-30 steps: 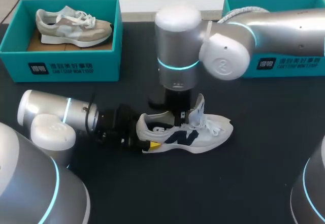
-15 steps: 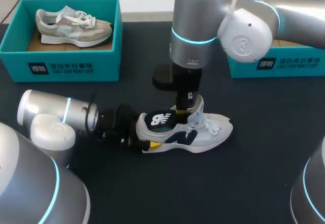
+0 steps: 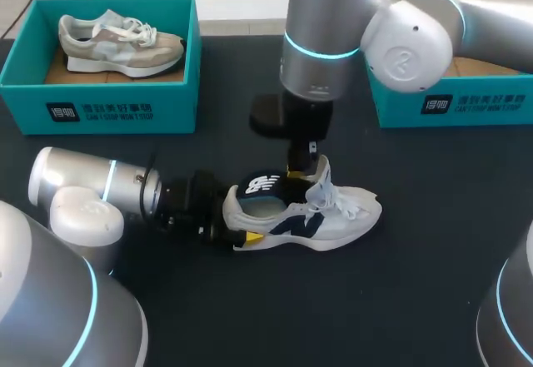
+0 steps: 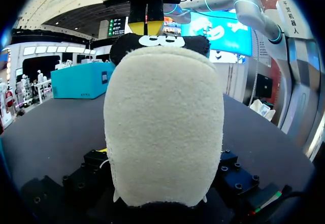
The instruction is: Take the shoe out of the shoebox, open the shoe tongue, remove and reinsert the insole, then place the shoe into the shoebox
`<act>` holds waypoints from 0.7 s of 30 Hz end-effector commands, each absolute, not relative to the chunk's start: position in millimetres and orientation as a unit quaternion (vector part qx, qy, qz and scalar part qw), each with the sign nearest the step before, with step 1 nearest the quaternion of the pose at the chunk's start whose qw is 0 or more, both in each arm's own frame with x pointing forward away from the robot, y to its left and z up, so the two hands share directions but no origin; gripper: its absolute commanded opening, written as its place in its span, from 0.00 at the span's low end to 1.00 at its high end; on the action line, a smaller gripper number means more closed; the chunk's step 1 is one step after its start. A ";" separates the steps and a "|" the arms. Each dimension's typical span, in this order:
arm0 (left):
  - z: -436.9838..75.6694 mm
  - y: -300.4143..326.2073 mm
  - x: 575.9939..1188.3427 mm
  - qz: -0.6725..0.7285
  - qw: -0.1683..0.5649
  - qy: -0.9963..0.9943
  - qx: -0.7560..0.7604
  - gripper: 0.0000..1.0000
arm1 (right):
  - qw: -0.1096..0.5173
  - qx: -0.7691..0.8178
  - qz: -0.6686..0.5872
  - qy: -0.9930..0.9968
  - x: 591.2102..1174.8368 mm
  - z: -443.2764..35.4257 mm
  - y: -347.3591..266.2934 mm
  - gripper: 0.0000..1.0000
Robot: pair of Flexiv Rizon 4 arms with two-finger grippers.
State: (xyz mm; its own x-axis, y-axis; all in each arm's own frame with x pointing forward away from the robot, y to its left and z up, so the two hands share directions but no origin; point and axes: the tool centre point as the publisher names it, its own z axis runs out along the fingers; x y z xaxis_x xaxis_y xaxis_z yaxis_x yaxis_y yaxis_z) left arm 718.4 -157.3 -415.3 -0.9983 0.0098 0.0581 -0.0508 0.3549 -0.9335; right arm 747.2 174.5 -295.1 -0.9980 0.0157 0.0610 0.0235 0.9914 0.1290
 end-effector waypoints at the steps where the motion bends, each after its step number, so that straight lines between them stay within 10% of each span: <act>1: -420.3 -156.6 718.1 0.567 0.027 -0.823 0.013 0.00 | 0.027 -0.011 -0.067 -0.997 747.3 -289.1 168.6 0.00; 21: -420.3 -156.6 718.1 0.567 0.027 -0.823 0.013 0.00 | 0.046 0.009 -0.081 -0.996 733.0 -300.7 207.7 0.00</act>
